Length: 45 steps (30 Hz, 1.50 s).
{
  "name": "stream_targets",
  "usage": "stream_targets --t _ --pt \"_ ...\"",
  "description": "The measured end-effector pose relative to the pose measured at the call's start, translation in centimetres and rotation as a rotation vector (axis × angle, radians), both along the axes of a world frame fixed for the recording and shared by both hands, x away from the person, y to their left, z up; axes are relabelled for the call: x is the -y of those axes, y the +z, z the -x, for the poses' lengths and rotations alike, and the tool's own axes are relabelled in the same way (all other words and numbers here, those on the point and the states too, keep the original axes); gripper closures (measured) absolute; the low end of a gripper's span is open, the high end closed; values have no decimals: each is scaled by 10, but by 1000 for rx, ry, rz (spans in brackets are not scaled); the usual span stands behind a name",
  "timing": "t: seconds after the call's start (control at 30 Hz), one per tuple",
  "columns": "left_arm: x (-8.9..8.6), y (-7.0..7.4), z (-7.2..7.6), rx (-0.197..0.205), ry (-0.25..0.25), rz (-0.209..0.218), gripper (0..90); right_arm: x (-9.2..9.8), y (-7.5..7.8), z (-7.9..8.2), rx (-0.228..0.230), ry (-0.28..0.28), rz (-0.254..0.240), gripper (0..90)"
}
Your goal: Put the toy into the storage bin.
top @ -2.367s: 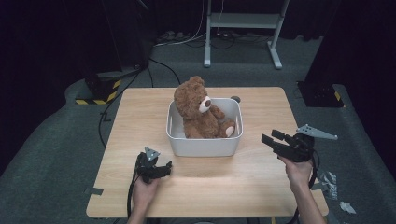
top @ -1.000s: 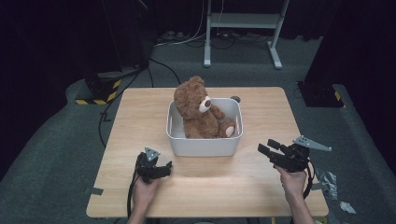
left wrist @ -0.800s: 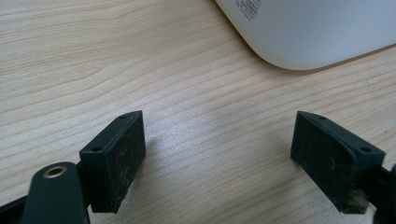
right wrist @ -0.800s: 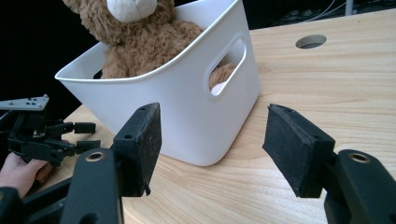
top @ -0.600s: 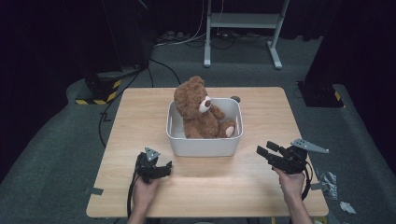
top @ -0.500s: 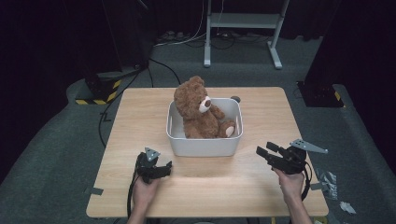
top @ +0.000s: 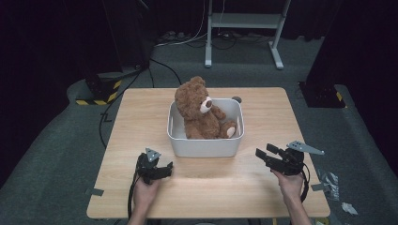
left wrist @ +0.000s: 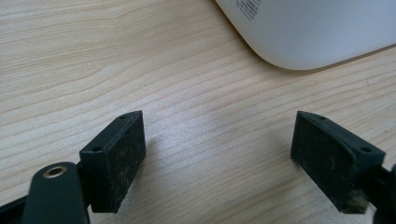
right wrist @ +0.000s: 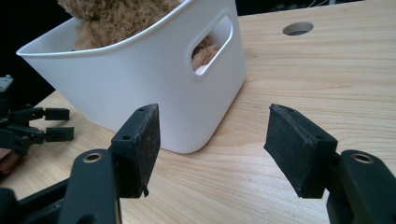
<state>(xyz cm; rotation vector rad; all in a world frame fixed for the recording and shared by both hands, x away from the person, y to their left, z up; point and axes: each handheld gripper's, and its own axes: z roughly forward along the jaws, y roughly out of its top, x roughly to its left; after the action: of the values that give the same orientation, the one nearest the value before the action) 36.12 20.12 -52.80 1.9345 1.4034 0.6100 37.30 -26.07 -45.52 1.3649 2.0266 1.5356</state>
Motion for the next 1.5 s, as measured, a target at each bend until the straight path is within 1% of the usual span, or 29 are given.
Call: stream_targets --t 0.03,0.1,0.13,0.23,0.3,0.43,0.7,0.77,1.0,1.07,1.1,1.17,1.27,1.3,1.33,1.37,1.4,1.47,1.5 --pt "0 0 0 -1 1 0 179 0 -1 -1 4 -1 9 352" --pt "0 0 0 0 0 0 179 -1 -2 -1 -3 -6 7 352" --pt "0 0 0 -1 0 0 179 -1 -3 -2 2 -3 14 353" --pt "0 0 0 0 0 0 179 -2 -5 -3 -5 -8 29 353" --pt "0 0 0 -1 1 0 179 -2 -6 -4 -11 -9 30 354" --pt "0 0 0 0 1 1 179 -3 -8 -7 -8 -14 50 359" --pt "0 0 0 0 0 0 179 -4 -12 -11 -26 -27 64 358" --pt "0 0 0 0 0 0 179 -4 -14 -12 -25 -35 62 358" --pt "0 0 0 0 0 0 179 -3 -18 -15 -58 -42 59 356" --pt "0 0 0 0 0 -1 179 -3 -20 -17 -55 -46 58 356" --pt "0 0 0 -1 1 -1 179 -2 -20 -17 -69 -43 57 356" --pt "0 0 0 0 0 -1 179 -2 -22 -18 -67 -45 61 356" --pt "0 0 0 -1 0 -1 179 -2 -23 -19 -85 -47 61 356" --pt "0 0 0 -1 0 -2 179 -3 -24 -20 -76 -53 60 357" --pt "0 0 0 -1 0 -1 179 -2 -25 -20 -87 -50 65 357" --pt "0 0 0 -1 0 -1 179 -2 -25 -21 -89 -57 62 357" --pt "0 0 0 -1 0 -1 179 -2 -26 -21 -95 -51 67 357" --pt "0 0 0 -1 0 -1 180 -2 -27 -22 -91 -59 72 357" --pt "0 0 0 -1 -1 -2 180 -1 -27 -22 -98 -58 73 357"
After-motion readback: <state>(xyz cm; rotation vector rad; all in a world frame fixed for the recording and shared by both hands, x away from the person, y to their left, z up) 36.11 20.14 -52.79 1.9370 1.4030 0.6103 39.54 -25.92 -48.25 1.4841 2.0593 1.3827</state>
